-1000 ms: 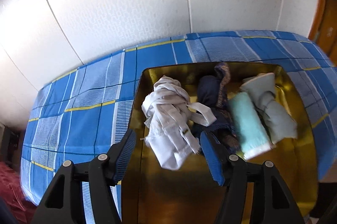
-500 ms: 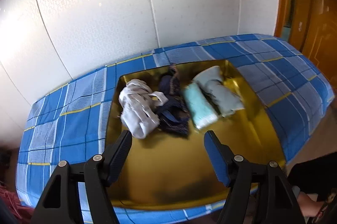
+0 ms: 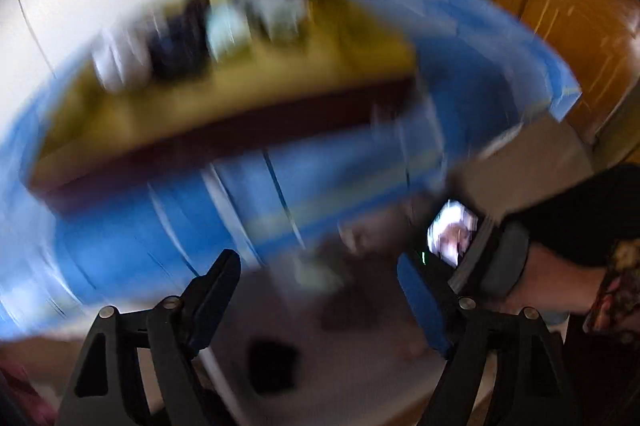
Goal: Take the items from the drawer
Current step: 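Open the left gripper over the box and return it to the shelf, then grasp the grey knit cloth on the shelf with the left gripper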
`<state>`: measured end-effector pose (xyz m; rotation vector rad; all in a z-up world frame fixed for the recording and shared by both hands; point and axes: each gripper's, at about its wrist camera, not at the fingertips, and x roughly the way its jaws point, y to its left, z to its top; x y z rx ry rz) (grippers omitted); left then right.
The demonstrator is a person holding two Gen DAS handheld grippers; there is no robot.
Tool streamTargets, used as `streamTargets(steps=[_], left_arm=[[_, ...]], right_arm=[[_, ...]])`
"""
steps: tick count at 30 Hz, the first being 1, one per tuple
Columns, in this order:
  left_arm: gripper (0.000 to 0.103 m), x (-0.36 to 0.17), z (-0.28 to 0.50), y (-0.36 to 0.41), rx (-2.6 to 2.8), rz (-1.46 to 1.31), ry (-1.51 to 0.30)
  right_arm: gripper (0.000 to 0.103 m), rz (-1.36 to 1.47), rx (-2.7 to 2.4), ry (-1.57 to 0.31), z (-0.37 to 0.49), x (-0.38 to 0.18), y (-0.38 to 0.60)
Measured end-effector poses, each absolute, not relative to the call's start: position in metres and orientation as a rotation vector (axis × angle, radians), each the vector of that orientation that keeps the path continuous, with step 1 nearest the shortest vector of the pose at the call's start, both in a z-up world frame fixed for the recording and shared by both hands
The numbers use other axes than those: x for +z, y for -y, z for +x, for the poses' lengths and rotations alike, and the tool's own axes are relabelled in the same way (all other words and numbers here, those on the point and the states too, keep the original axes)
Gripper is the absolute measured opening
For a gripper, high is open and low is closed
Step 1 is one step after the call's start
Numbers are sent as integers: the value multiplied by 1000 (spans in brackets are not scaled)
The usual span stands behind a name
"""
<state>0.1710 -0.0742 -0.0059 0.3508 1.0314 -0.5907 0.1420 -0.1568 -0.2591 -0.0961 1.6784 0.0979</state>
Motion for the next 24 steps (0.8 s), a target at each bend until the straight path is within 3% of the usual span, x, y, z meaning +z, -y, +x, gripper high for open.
streamTargets(steps=[9,12,15,24], left_arm=[[82,-139,174,88,-482,308,-1337],[82,-161,172,88,-477,323,-1372],[92,-178,175,92,-480,327,-1400],[92,-219,184,119,-504,448,-1409]], right_arm=[[29,-96,98,-1677,142,-259,157],[29,-95,98,-1677,142,-259,158],[29,-92,97,-1676,142,-259,158],[29,-83,95,-1672,138,-260,159]])
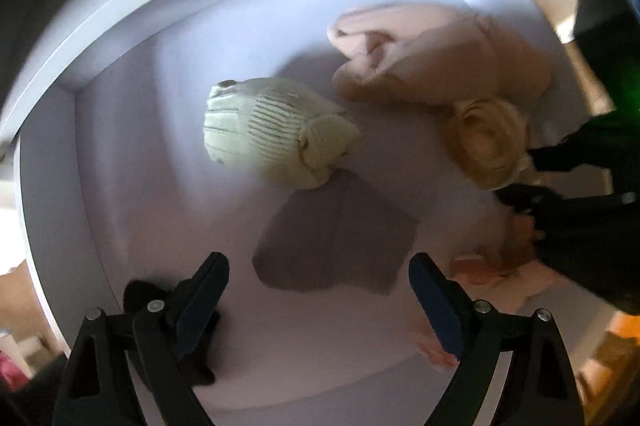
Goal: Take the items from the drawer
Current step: 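Grasp the grey knit cloth on the shelf with the left gripper, then lift the peach tied cloth off the shelf with the right gripper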
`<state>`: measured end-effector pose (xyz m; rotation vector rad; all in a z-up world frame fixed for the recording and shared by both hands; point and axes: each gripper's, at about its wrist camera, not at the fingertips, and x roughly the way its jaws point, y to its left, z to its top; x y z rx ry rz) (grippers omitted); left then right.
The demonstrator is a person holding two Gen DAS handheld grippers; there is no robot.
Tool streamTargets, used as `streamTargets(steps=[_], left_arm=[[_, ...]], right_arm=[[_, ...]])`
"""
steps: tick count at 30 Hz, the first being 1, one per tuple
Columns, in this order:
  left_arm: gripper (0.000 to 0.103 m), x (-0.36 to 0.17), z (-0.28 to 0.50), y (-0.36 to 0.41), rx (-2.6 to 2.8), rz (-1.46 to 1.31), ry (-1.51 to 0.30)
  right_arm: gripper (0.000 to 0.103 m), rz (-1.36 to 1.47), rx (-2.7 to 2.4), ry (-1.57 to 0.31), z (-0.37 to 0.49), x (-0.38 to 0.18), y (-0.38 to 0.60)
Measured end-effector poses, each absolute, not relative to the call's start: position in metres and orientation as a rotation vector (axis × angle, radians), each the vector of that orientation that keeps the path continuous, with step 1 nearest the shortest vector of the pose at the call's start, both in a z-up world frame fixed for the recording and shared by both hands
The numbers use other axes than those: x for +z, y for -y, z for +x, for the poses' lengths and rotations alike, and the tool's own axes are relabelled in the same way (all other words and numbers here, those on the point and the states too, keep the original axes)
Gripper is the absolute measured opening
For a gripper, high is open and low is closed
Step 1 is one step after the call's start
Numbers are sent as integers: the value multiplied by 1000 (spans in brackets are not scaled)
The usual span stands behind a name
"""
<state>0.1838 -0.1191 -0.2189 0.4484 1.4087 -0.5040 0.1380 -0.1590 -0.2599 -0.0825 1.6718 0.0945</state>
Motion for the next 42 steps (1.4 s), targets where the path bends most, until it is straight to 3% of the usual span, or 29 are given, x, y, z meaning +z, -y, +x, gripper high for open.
streamTargets(steps=[5,7,27,42], left_arm=[[88,-233,185,121,-516,442,-1423],[77,-238,183,122,-541,427,-1443],[74,-251,197,95,-423,370,-1498],[72,-263,194,111,-401,372,-1507]], right_arm=[[29,-94,94,-1667,139,-260,161],[29,-99,93,-1665,139,-259,159],[27,-16,68,-1654,128,-241,168],[25,399,76,-1554,107,-182,204]])
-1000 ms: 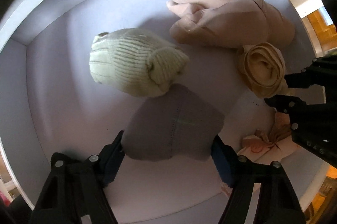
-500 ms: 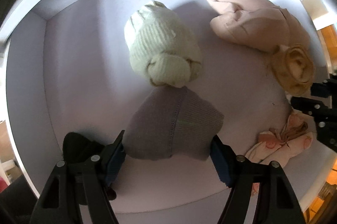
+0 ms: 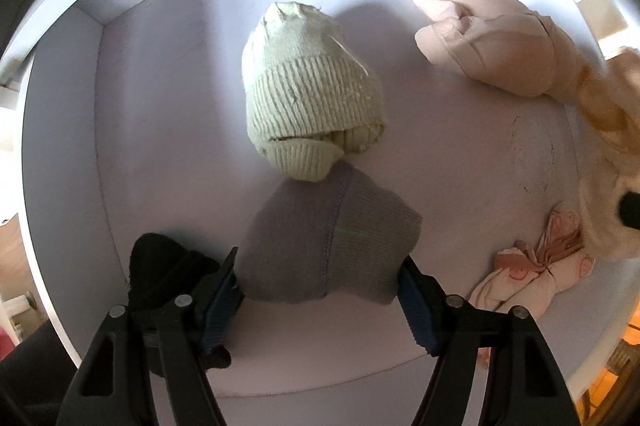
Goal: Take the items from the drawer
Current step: 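Lift the peach tied cloth off the shelf with the right gripper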
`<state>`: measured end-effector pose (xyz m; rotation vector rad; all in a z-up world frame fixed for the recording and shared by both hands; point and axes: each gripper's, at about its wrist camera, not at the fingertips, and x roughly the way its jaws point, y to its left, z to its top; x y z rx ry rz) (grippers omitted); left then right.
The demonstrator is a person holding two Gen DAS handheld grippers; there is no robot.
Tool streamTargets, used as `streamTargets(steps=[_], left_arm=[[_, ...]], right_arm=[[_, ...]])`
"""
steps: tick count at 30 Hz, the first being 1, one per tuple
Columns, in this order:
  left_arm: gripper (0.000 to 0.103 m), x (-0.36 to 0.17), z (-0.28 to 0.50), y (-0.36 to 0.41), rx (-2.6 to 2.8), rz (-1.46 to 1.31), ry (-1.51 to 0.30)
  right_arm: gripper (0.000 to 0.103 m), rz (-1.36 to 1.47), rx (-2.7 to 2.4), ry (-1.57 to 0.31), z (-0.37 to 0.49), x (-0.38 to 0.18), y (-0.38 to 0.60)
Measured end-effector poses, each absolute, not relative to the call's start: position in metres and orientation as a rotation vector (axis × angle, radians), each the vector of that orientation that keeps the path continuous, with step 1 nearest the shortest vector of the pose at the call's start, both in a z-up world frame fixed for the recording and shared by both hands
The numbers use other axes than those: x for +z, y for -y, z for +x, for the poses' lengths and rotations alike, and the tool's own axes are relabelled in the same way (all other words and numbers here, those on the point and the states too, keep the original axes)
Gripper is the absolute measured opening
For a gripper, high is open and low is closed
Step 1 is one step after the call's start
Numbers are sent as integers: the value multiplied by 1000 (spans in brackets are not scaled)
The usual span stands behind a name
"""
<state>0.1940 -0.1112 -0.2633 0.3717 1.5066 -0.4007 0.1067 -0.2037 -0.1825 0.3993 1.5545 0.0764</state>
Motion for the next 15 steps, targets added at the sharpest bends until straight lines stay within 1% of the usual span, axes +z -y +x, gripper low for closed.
streamTargets(steps=[5,10,11,12,15], left_arm=[[71,-255,203,99,-403,371,-1507],[71,-255,204,100,-397,365,-1511],[71,-255,204,100,-396,363,-1514],[71,-255,204,100,-396,362,-1515],[71,-256,206,99,-395,360,-1520]], right_arm=[[20,475,91,-1520,100,-166,211],[21,406,74,-1502,102,-170,203],[25,397,71,-1503,104,-173,202],[32,393,71,-1506,102,-176,205],[41,348,80,-1541,111,-190,200]])
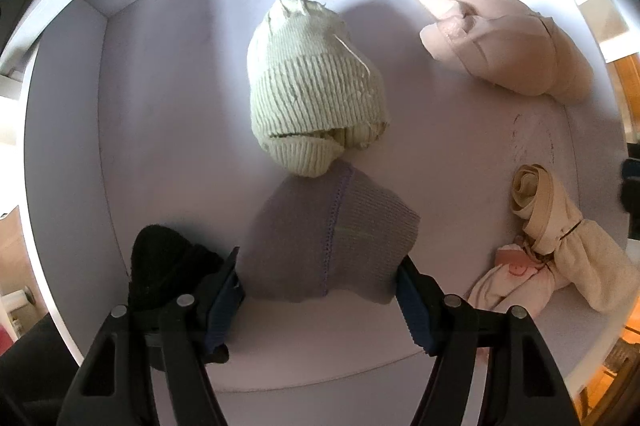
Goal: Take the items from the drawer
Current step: 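Lift the peach tied cloth off the shelf with the right gripper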
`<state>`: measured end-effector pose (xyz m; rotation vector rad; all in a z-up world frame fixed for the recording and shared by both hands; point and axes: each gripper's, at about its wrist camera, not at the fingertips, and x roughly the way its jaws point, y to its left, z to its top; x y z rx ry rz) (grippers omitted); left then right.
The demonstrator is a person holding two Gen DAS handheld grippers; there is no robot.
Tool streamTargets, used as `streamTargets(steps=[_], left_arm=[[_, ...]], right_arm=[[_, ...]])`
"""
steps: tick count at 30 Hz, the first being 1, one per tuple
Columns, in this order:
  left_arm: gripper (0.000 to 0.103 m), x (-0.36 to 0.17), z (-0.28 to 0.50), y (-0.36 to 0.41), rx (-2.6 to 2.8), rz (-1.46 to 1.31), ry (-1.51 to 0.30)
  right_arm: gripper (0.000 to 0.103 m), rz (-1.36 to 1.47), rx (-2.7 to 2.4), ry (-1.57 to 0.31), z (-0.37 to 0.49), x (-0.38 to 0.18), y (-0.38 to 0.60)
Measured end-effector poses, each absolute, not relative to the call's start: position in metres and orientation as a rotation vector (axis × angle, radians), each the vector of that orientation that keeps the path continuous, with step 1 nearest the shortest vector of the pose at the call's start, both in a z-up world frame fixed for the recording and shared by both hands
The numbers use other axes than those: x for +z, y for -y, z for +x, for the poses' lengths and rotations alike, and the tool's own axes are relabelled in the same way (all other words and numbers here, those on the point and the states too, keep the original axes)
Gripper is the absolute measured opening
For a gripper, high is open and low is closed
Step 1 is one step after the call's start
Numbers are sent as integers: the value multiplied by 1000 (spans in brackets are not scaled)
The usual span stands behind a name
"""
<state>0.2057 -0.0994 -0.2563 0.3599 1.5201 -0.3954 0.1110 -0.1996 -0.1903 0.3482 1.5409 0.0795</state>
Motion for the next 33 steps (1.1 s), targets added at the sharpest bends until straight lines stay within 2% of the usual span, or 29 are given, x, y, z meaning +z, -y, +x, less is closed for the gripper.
streamTargets(steps=[7,12,13,14,17,25,33], left_arm=[[72,-262,213,99,-392,349,-1530],[73,-267,219,96,-385,329,-1541],[73,-267,220,96,-384,323,-1544],[73,-269,222,93,-385,321,-1545],[73,-270,225,92,-383,311,-1551],[72,-273,235,90,-380,307,-1560],[72,-273,234,90,-378,298,-1570]], right_arm=[[44,237,87,-1791,108,-249,174],[44,243,117,-1811,108,-261,172],[44,230,132,-1814,107,-263,169],[37,226,142,-1810,107,-264,168],[33,259,138,-1775,107,-254,170],[33,457,159,-1620,100,-199,195],[33,522,192,-1554,99,-157,203]])
